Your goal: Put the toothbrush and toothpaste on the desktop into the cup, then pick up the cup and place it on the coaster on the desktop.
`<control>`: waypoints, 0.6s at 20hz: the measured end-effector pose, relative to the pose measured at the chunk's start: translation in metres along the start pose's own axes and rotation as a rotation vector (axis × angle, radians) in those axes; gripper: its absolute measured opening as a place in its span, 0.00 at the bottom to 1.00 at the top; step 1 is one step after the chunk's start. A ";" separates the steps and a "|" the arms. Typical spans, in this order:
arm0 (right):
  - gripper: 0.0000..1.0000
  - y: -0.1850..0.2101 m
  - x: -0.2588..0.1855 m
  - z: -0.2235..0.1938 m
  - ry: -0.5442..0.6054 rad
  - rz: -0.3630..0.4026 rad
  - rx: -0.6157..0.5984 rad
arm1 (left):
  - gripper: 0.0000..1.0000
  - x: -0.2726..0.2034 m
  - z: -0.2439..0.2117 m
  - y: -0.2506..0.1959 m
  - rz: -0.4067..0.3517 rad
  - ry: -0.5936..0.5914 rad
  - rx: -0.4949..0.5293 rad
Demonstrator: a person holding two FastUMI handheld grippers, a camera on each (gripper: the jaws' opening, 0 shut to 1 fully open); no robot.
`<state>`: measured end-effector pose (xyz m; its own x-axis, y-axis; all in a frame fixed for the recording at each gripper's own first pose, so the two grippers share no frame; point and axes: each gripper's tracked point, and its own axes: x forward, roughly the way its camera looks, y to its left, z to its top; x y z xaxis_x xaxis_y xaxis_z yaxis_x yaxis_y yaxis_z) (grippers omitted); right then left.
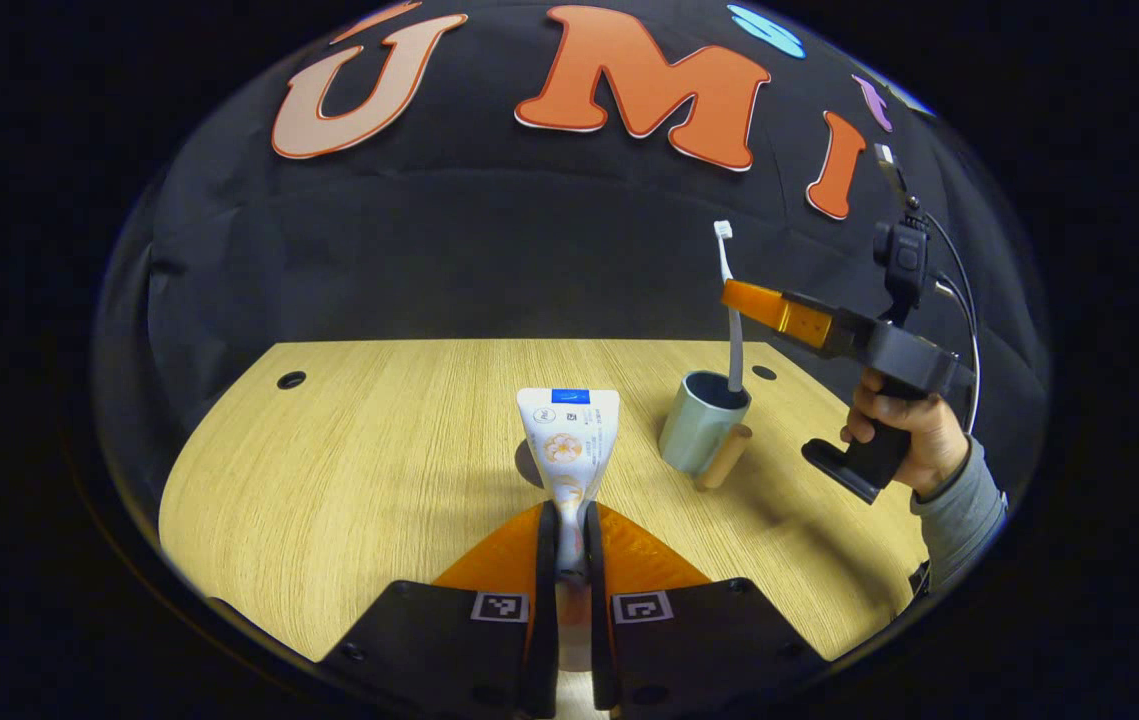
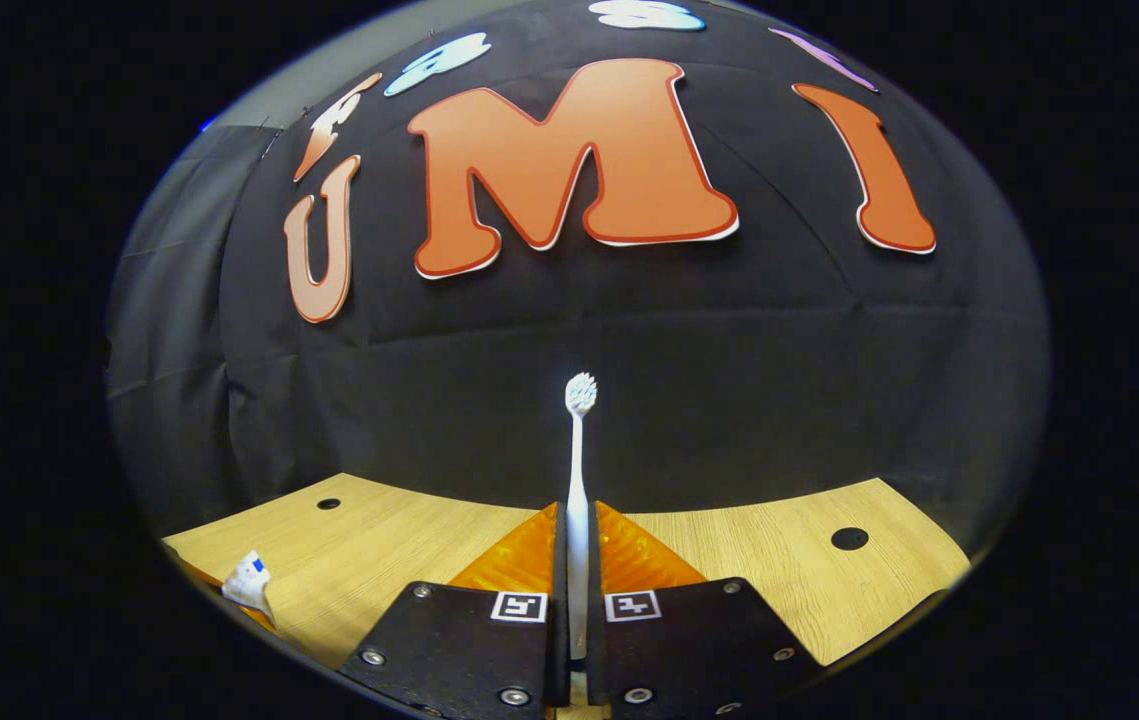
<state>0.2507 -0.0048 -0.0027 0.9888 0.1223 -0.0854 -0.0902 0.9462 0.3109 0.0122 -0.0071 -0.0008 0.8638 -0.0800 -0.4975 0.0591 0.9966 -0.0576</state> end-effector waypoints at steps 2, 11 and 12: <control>0.07 -0.005 0.006 -0.008 0.003 -0.007 0.006 | 0.17 -0.013 0.011 0.001 0.000 -0.027 0.007; 0.07 -0.021 0.018 -0.052 0.070 -0.032 0.053 | 0.16 -0.057 0.077 0.000 -0.006 -0.183 0.021; 0.07 -0.023 0.019 -0.058 0.080 -0.035 0.055 | 0.16 -0.062 0.083 0.000 -0.009 -0.199 0.019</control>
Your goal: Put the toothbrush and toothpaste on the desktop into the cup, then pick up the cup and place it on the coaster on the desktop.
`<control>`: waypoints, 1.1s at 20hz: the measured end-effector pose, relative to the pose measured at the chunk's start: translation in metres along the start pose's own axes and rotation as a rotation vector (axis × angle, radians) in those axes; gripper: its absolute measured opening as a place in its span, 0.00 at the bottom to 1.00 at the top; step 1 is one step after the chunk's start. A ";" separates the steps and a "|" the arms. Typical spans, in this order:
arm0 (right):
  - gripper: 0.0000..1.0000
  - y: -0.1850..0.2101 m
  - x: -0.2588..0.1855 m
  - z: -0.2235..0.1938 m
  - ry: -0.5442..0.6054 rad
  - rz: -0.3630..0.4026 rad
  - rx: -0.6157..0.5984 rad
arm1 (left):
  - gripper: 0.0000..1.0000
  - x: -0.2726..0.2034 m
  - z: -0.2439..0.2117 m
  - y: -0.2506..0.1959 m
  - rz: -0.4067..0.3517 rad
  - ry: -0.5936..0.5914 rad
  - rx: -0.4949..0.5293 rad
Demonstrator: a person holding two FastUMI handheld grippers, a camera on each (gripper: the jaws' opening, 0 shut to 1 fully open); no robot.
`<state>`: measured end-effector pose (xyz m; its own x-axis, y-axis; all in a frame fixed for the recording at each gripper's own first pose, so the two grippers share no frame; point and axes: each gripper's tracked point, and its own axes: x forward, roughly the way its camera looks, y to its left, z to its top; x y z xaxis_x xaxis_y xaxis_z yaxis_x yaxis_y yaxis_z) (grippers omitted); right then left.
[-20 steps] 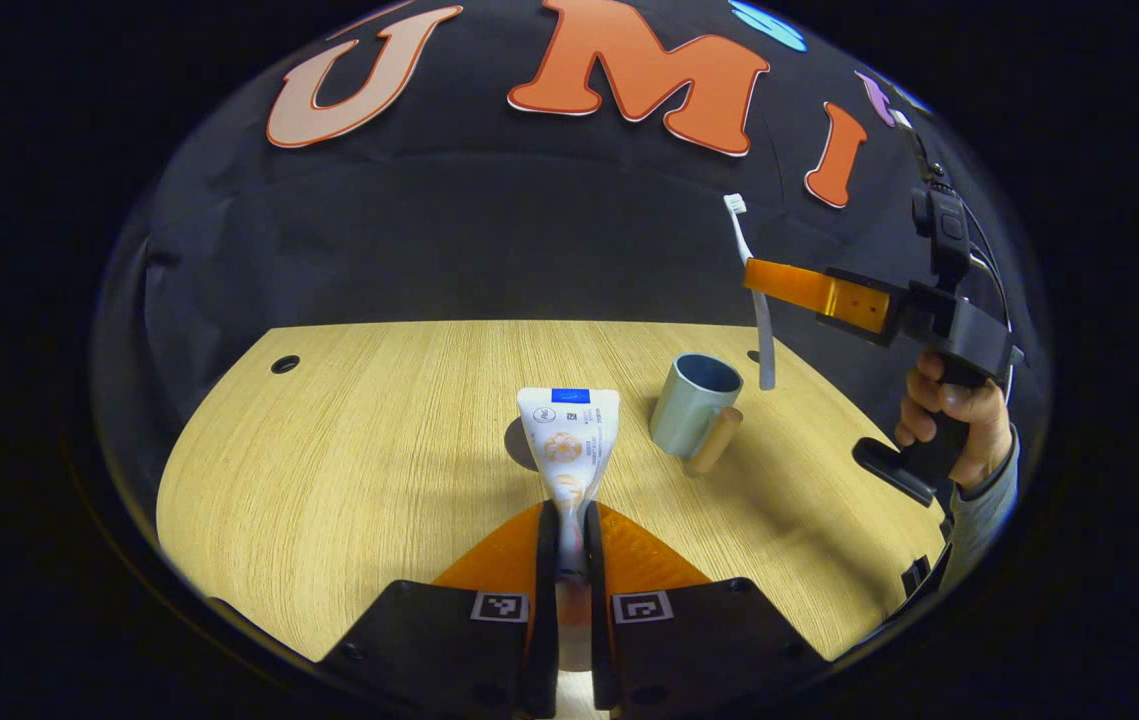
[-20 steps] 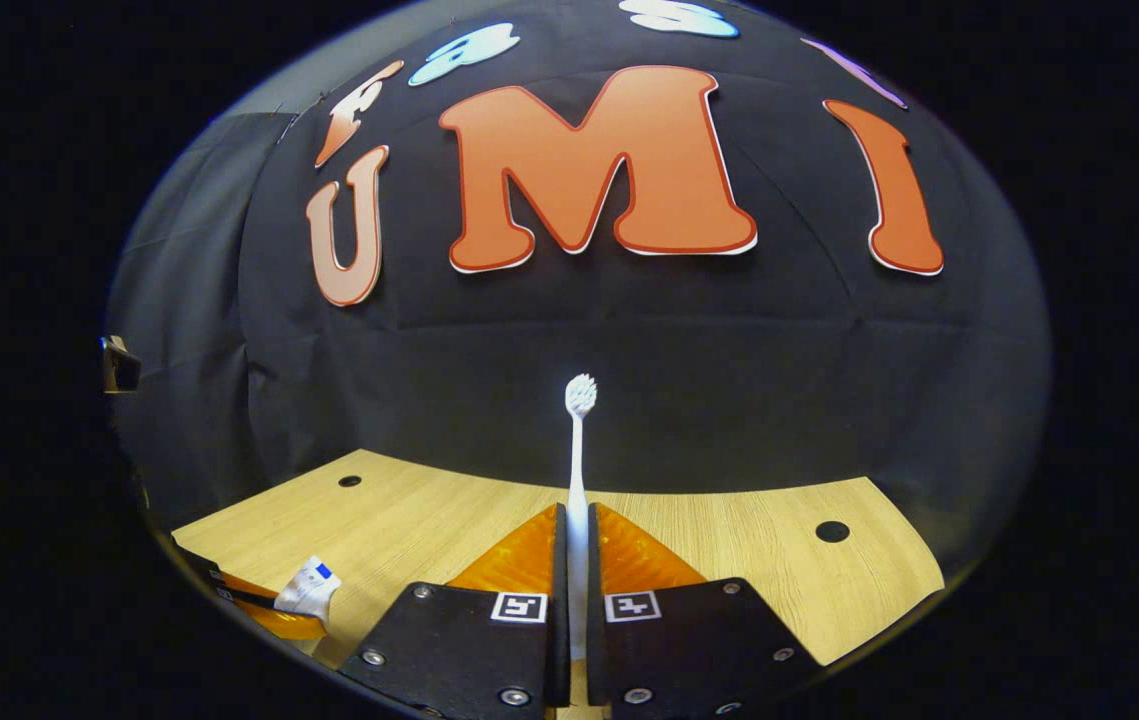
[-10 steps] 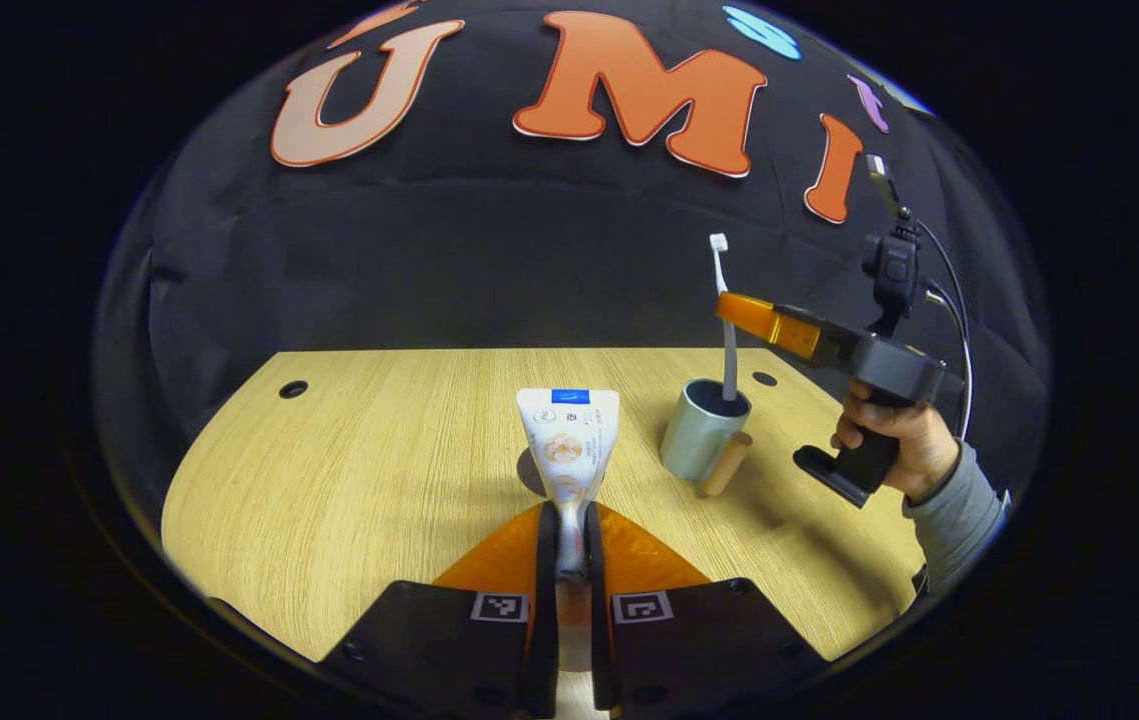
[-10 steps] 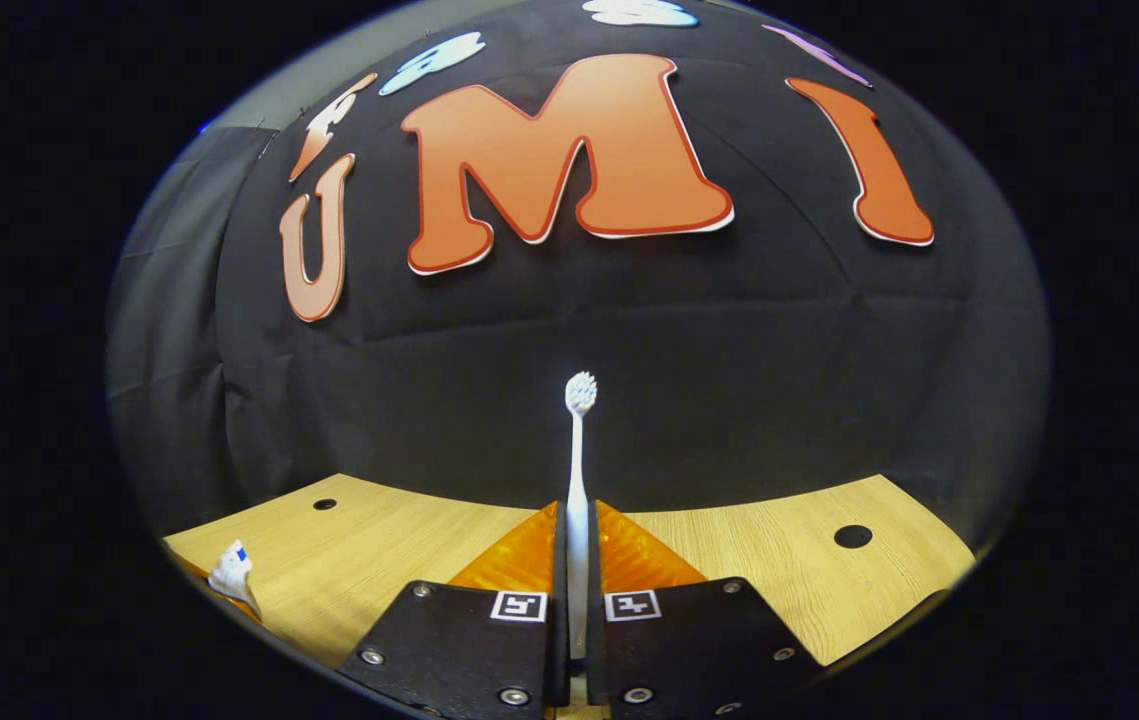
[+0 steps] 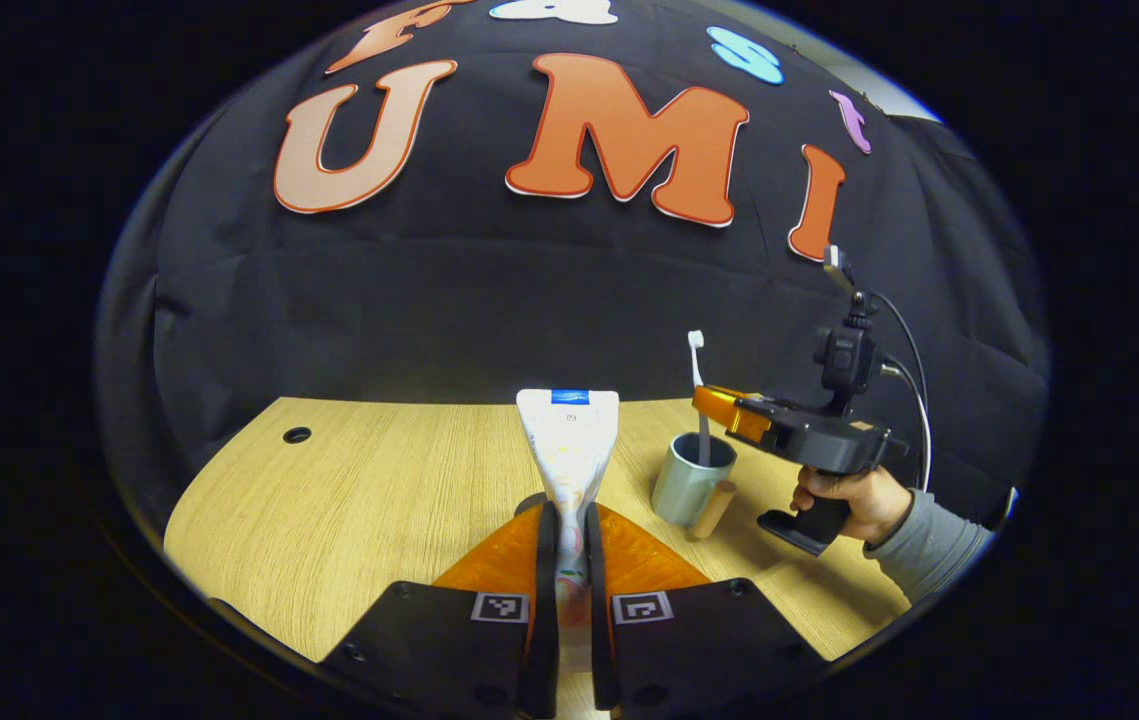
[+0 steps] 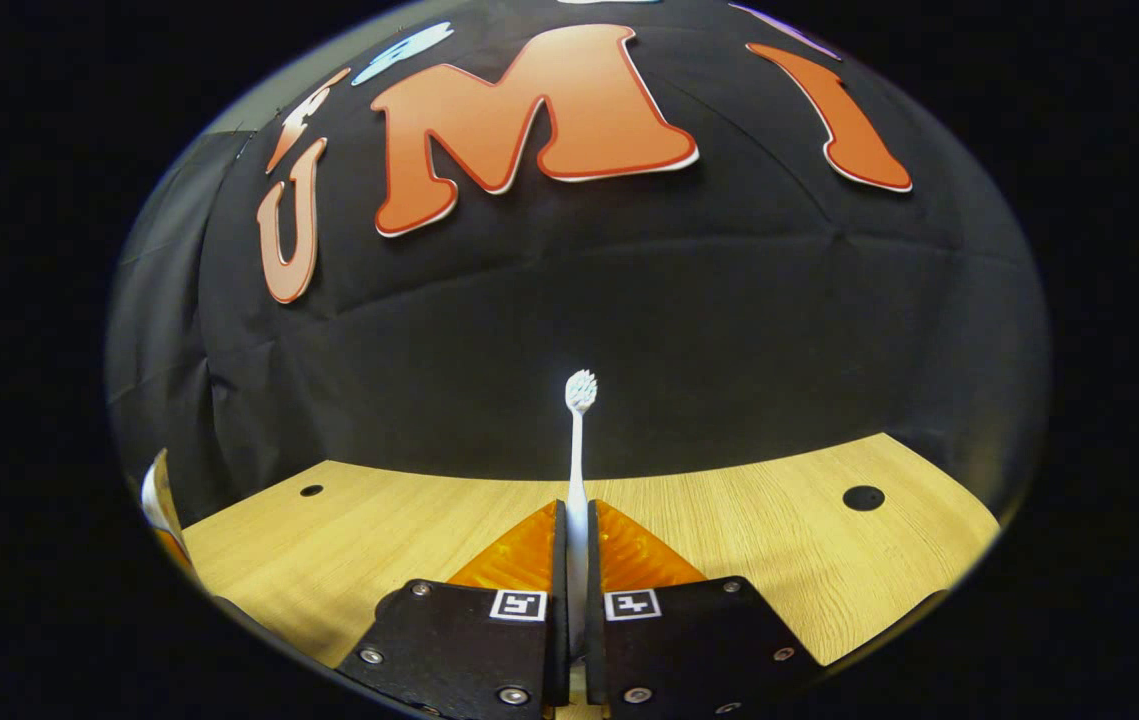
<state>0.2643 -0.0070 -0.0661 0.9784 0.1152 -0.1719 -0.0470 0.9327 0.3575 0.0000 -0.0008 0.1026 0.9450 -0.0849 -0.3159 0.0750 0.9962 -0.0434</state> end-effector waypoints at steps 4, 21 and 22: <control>0.07 -0.008 -0.001 -0.016 0.040 -0.011 0.015 | 0.17 -0.008 0.024 -0.005 -0.003 -0.051 -0.009; 0.63 -0.033 -0.123 0.000 0.047 -0.052 -0.111 | 0.17 0.062 0.085 -0.068 -0.061 -0.256 -0.053; 0.70 -0.037 -0.135 0.003 0.034 -0.068 -0.124 | 0.17 0.064 0.086 -0.071 -0.066 -0.276 -0.056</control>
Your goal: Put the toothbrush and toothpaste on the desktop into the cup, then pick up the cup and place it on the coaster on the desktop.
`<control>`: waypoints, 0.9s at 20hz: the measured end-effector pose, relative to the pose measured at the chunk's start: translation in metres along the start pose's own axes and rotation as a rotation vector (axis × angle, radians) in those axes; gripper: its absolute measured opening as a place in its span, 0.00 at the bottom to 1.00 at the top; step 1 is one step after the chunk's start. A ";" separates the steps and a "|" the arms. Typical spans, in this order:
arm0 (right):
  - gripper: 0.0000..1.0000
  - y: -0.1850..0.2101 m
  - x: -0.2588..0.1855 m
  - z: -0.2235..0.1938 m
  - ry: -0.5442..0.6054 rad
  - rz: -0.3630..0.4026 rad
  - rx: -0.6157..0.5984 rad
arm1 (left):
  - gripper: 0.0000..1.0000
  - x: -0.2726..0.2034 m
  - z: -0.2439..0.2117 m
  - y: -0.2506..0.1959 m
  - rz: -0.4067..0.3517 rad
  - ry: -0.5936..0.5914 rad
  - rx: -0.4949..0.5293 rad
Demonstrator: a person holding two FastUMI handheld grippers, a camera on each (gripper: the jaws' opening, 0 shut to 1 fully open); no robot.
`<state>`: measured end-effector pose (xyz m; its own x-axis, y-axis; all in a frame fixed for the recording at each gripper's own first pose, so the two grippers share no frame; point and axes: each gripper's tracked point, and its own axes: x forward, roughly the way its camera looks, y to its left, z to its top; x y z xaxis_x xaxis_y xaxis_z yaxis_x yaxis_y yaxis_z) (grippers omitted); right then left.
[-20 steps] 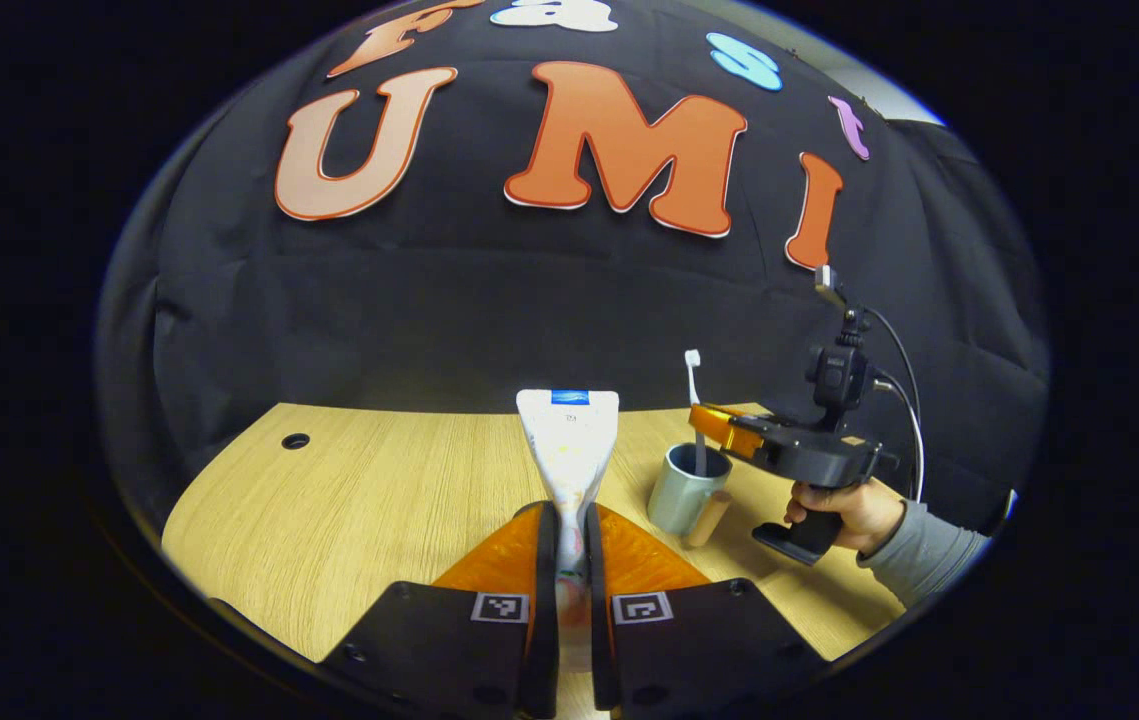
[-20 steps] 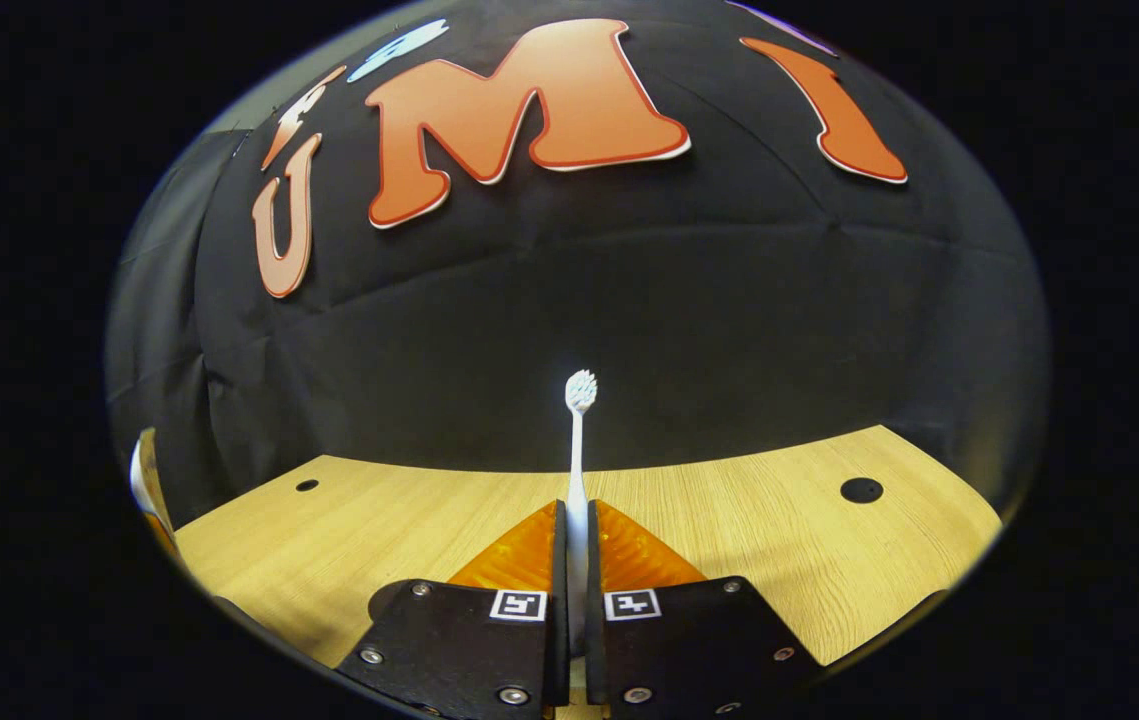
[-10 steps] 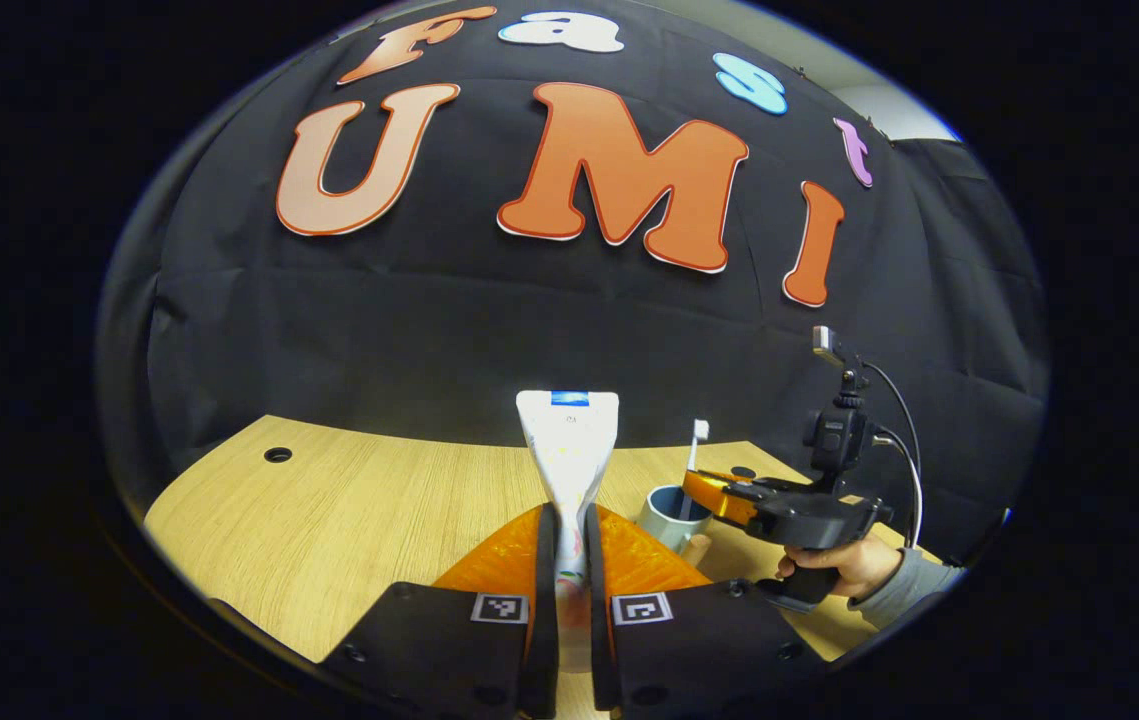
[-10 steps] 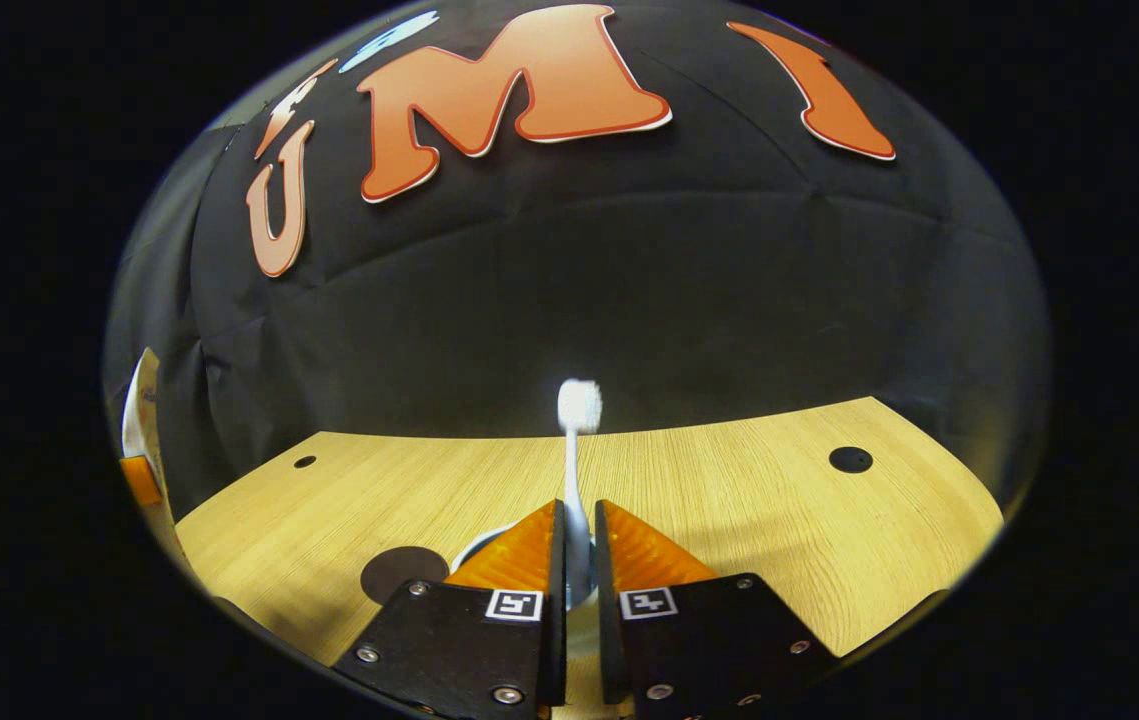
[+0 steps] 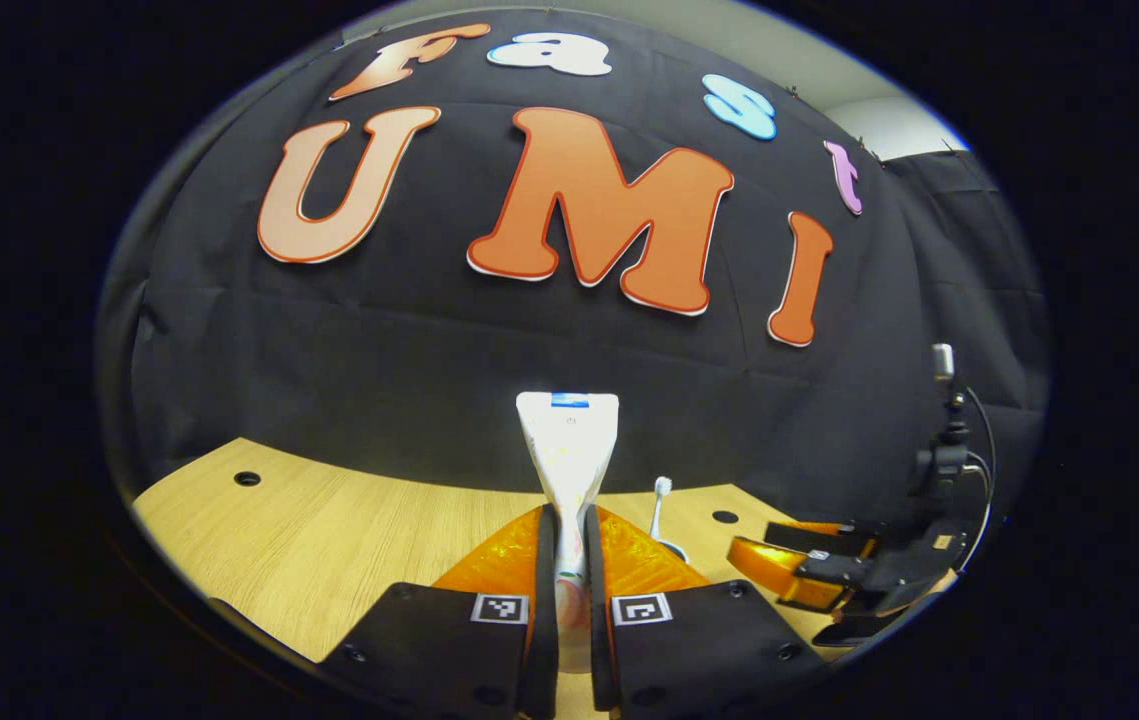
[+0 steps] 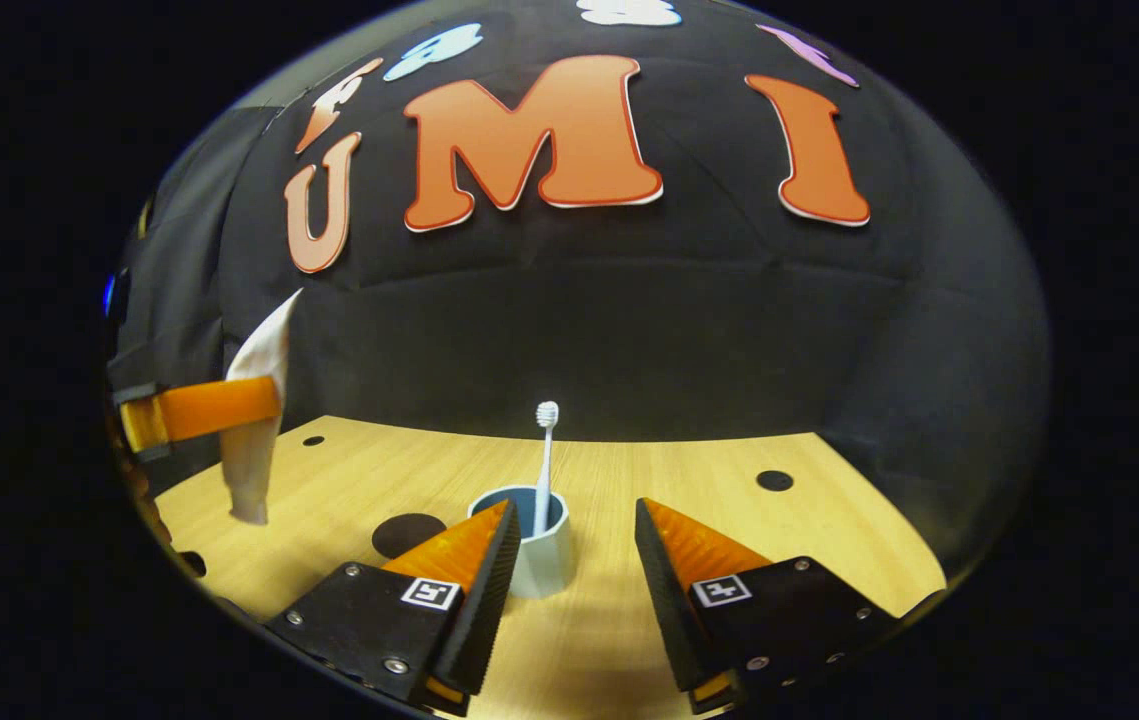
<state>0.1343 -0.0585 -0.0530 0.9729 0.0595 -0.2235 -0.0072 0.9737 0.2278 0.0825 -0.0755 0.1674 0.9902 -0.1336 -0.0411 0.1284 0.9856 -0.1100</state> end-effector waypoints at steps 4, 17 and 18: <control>0.82 -0.014 -0.044 0.001 -0.037 -0.025 -0.021 | 0.16 0.017 0.013 -0.016 -0.032 -0.078 -0.032; 0.94 -0.053 -0.121 -0.034 -0.070 -0.138 -0.045 | 0.16 0.082 0.019 -0.058 -0.147 -0.242 -0.134; 0.94 -0.056 -0.123 -0.033 -0.076 -0.146 -0.047 | 0.16 0.085 0.018 -0.061 -0.155 -0.248 -0.139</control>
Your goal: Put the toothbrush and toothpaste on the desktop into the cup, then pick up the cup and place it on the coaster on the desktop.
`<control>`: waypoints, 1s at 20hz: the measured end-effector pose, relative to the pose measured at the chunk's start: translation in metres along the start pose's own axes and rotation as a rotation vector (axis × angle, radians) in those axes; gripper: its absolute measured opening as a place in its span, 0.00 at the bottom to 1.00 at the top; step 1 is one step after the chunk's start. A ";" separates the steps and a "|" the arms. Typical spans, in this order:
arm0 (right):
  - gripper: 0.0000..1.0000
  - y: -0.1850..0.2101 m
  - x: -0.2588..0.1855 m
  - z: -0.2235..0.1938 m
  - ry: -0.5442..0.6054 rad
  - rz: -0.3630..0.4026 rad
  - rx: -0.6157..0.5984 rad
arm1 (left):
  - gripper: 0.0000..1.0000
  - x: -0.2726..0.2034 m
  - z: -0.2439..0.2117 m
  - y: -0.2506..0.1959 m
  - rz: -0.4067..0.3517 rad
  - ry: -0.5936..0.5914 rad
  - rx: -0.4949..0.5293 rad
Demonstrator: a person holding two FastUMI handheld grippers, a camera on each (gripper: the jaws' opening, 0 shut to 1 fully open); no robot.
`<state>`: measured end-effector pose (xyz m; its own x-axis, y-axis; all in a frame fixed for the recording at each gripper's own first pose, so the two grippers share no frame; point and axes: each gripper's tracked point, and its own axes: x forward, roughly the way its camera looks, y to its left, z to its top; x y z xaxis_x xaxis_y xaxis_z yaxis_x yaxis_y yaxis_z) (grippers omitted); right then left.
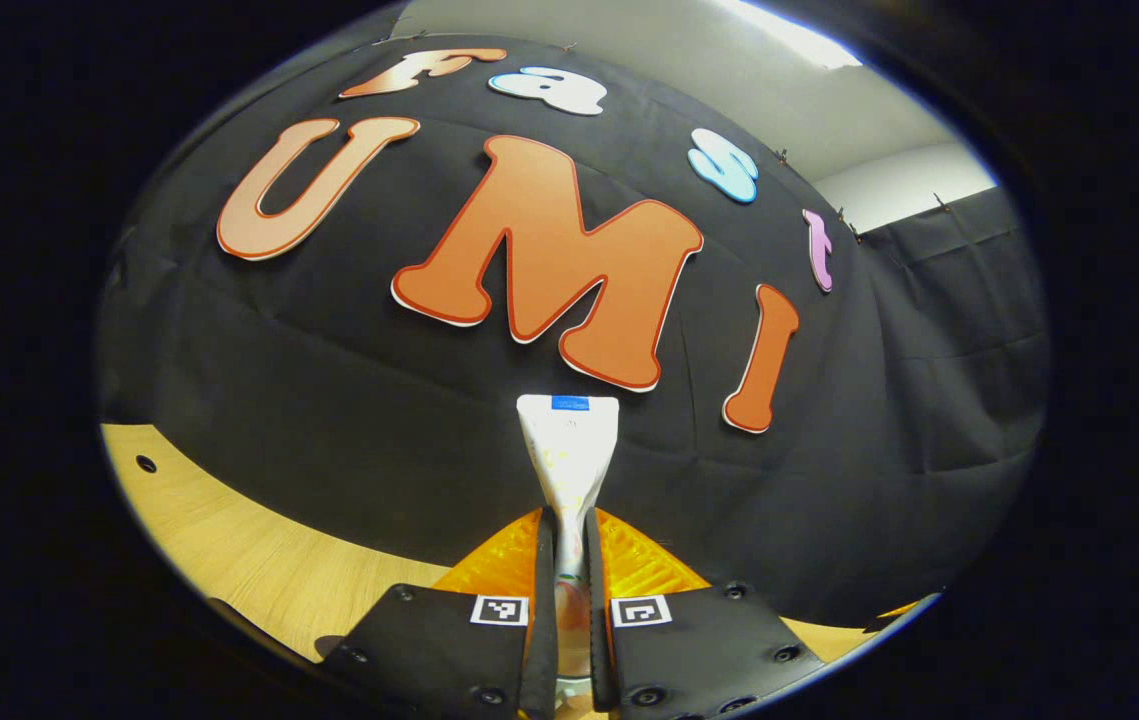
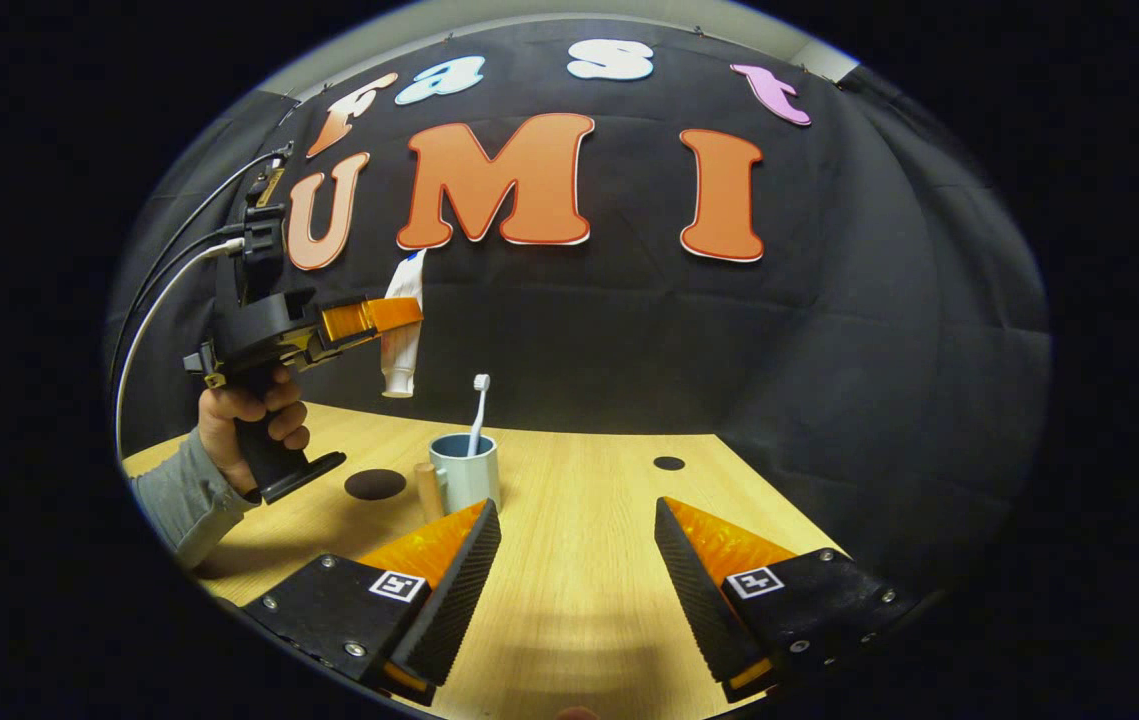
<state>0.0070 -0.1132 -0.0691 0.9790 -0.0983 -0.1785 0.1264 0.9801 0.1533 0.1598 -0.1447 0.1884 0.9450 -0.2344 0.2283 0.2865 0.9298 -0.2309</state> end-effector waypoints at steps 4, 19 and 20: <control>0.93 -0.006 -0.011 0.001 -0.021 -0.022 -0.011 | 0.16 0.014 -0.013 -0.006 -0.010 -0.015 0.001; 0.94 -0.031 -0.029 -0.002 -0.058 -0.088 0.031 | 0.17 0.041 -0.105 0.008 0.027 0.103 0.082; 0.94 -0.030 -0.030 -0.001 -0.058 -0.087 0.029 | 0.17 0.041 -0.109 0.009 0.030 0.113 0.088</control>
<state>-0.0262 -0.1391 -0.0694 0.9717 -0.1932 -0.1357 0.2148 0.9621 0.1680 0.2179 -0.1766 0.0926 0.9661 -0.2323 0.1131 0.2478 0.9570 -0.1509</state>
